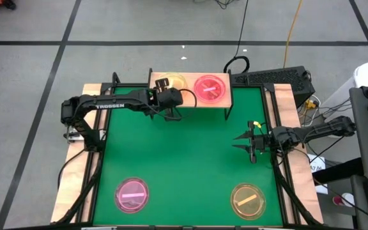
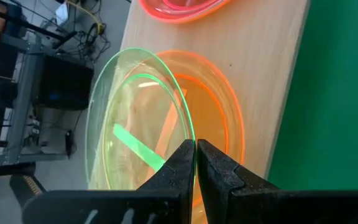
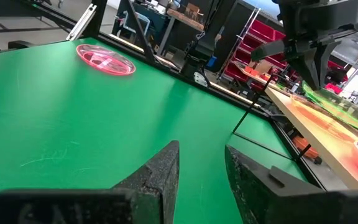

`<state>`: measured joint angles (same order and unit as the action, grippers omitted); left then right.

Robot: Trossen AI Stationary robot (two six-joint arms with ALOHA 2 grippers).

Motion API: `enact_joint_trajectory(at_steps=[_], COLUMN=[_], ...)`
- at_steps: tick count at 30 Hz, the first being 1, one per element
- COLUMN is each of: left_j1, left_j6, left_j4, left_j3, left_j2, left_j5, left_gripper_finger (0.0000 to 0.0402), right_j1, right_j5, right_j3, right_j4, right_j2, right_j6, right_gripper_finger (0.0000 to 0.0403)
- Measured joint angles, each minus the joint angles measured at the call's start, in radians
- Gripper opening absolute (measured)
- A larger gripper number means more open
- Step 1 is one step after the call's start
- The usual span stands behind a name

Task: Place and stack plates onto a shelf
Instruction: Stack the green plate on top of the orange plate on the shelf

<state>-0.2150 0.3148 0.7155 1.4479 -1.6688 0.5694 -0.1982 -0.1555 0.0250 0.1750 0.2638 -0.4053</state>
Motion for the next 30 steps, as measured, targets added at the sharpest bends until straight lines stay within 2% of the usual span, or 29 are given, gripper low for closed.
enact_joint_trajectory(at_steps=[10, 30], left_j1=[-0.006, -0.004], left_j6=[0.017, 0.004], left_j4=[-0.012, -0.04], left_j3=[0.001, 0.001], left_j2=[-0.104, -0.104], left_j5=[0.009, 0.009], left_gripper_finger=[0.0021, 0.0022], right_j1=[0.0, 0.0], right_j5=[0.0, 0.0], right_j3=[0.0, 0.0], right_j4=[0.0, 0.001], right_j2=[0.0, 0.0], right_j6=[0.0, 0.0], right_gripper_finger=[0.0112, 0.0112])
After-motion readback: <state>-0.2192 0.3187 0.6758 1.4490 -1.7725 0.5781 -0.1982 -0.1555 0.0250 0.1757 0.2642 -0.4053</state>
